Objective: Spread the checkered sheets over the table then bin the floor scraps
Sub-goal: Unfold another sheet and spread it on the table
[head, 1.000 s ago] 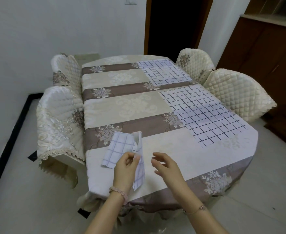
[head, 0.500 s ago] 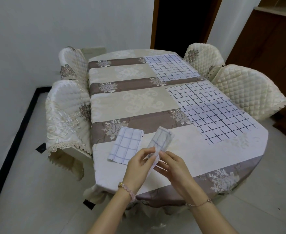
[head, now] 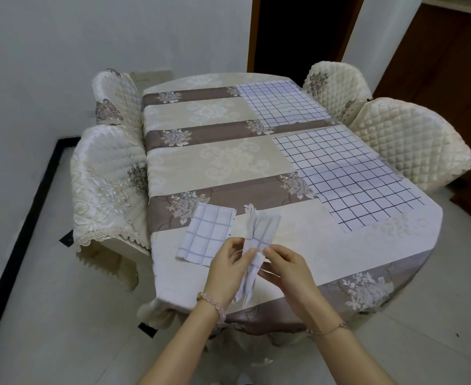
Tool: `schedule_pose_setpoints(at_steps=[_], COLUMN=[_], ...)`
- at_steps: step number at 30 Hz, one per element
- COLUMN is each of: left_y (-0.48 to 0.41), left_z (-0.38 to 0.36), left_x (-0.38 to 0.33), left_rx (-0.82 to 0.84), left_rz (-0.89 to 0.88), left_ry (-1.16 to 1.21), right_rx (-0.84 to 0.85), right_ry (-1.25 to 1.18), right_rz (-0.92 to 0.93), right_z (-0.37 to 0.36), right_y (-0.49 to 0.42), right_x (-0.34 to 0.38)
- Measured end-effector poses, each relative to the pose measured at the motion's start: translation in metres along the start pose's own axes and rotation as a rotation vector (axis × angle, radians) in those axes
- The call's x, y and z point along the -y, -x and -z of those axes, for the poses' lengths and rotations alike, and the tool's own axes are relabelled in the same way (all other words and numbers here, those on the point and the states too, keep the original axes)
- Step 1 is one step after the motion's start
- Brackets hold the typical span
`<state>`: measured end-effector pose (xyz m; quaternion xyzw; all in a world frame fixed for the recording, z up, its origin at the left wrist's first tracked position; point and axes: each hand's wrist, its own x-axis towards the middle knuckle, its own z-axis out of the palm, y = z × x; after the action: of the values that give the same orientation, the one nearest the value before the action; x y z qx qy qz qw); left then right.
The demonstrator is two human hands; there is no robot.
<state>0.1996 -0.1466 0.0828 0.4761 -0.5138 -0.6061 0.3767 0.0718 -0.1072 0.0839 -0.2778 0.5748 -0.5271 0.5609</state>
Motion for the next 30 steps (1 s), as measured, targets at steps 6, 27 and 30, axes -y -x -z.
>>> schedule_pose_setpoints(at_steps=[6, 27, 30], left_y=[-0.01, -0.047, -0.037], left_z=[0.016, 0.069, 0.049], left_x=[0.002, 0.04, 0.033], left_rx=[-0.116, -0.315, -0.246], left_rz=[0.084, 0.201, 0.044], left_ry=[0.043, -0.199, -0.41], right_rx=[-0.054, -0.332, -0.439], right_ry=[0.001, 0.149, 0.042], right_rz=[-0.035, -0.086, -0.062], right_z=[0.016, 0.078, 0.076], right_y=[-0.007, -0.052, -0.045], right_x=[0.003, -0.013, -0.018])
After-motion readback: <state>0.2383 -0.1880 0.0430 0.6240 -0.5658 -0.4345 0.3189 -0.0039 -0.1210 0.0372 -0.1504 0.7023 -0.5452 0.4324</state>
